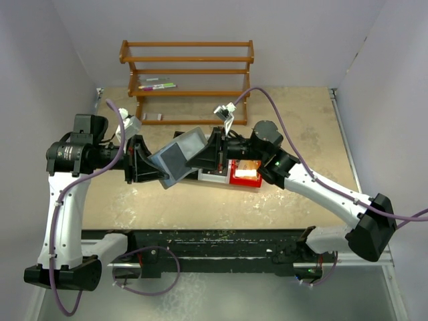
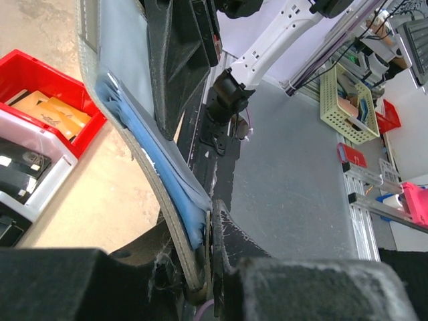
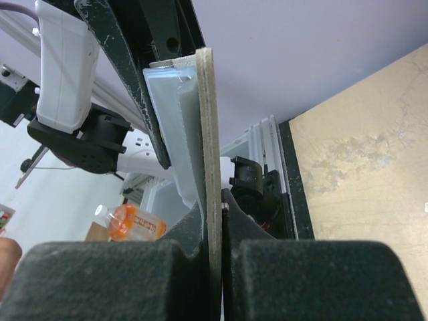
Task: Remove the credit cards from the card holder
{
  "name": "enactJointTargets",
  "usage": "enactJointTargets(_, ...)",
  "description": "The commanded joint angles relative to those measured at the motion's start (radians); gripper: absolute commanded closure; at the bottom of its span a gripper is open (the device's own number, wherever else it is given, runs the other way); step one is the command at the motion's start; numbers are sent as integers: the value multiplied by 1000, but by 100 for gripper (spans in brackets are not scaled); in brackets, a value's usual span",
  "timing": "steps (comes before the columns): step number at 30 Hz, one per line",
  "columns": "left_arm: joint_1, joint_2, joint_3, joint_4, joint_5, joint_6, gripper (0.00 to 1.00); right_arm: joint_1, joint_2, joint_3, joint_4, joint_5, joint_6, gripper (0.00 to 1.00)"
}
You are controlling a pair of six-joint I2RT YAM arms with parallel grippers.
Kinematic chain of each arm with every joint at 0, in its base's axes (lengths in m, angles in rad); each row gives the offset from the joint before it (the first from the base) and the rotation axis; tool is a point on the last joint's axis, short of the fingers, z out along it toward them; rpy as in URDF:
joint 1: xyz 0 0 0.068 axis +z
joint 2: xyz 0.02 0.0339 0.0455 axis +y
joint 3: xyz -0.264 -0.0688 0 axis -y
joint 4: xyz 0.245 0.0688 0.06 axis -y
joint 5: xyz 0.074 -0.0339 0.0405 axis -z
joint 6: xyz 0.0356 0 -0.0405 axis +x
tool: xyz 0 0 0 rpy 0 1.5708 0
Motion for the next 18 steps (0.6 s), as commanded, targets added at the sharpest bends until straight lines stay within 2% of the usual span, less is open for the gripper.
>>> enactJointTargets(1,-10,-33,31,-16,98,0,84,-37,-14,5,24,51,-8,100)
enactJointTargets(7,-10,-41,30,-5,112,-10,97,-44,-12,-8,41,26,8,100)
enactJointTargets(18,-10,-92,22,12,129,-8,99,-67,27,9,21,11,22,100)
